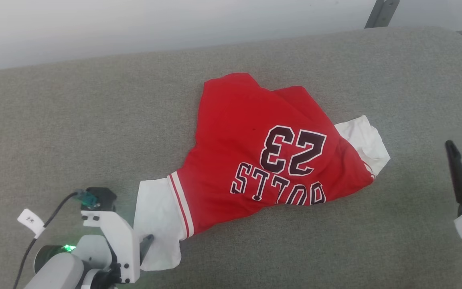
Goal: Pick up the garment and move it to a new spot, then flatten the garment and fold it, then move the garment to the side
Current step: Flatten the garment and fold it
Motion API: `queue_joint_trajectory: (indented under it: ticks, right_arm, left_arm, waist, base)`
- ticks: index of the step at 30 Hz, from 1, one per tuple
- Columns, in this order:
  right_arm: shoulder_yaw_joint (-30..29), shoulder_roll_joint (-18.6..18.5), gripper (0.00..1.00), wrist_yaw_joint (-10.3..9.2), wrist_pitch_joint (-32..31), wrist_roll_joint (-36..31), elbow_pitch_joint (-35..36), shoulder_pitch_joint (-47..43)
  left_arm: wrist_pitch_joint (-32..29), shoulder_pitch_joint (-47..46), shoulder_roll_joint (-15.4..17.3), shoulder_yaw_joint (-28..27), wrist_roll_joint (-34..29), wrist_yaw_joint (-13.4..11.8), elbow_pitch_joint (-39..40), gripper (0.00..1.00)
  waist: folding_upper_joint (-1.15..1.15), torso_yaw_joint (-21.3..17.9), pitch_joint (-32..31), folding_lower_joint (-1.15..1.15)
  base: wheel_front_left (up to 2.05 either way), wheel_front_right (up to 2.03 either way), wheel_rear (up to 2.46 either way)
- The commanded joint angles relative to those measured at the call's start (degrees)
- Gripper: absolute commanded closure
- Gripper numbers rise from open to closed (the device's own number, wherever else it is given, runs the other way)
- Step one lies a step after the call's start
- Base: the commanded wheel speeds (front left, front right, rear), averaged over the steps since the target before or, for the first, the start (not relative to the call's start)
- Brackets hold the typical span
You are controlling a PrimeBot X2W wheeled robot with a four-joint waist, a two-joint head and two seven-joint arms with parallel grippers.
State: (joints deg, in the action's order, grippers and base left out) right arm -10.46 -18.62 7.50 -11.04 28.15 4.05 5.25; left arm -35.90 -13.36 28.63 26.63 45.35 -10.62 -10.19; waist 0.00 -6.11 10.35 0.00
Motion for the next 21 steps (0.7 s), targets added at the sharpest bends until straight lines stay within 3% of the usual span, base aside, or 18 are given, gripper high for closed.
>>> queue_joint_trajectory:
  ticks: [1,2,3,4,11,21]
  right_arm:
    - [0.4,-0.2,0.00,-0.02,-0.3,0.2,0.3,-0.1]
    - [0.6,-0.2,0.00,-0.02,-0.7,0.5,0.2,0.0]
    - [1.0,-0.4,0.00,-0.02,-1.0,0.6,0.1,0.2]
    - [1.3,-0.6,0.00,-0.02,-1.4,0.6,-0.2,0.4]
    - [3.6,-2.9,0.00,-0.02,-6.9,3.5,-4.3,3.8]
    - [8.3,-8.3,0.00,-0.01,-17.9,8.7,-18.6,13.9]
  left_arm:
    - [-2.2,2.5,-2.1,3.3,0.2,0.5,-1.6,0.00]
    - [-2.7,2.5,-2.3,3.5,0.1,0.2,-1.9,0.12]
    - [-3.5,2.5,-2.3,4.2,-0.1,0.2,-2.3,0.60]
    - [-4.2,2.6,-2.5,4.9,-0.2,0.4,-2.7,1.00]
    - [-2.5,-1.2,-2.4,5.0,-1.7,1.4,-3.4,1.00]
    - [0.8,-6.1,-2.8,4.1,-2.6,3.1,-5.3,1.00]
  waist:
    - [0.00,0.1,0.0,0.00]
    - [0.00,0.1,0.0,0.00]
    - [0.00,0.2,0.0,0.00]
    - [0.00,0.3,0.0,0.00]
    - [0.00,1.6,1.2,0.00]
    - [0.00,5.7,4.2,0.00]
  base:
    - [0.00,0.00,0.00]
    - [0.00,0.00,0.00]
    - [0.00,0.00,0.00]
    - [0.00,0.00,0.00]
    - [0.00,0.00,0.00]
    - [0.00,0.00,0.00]
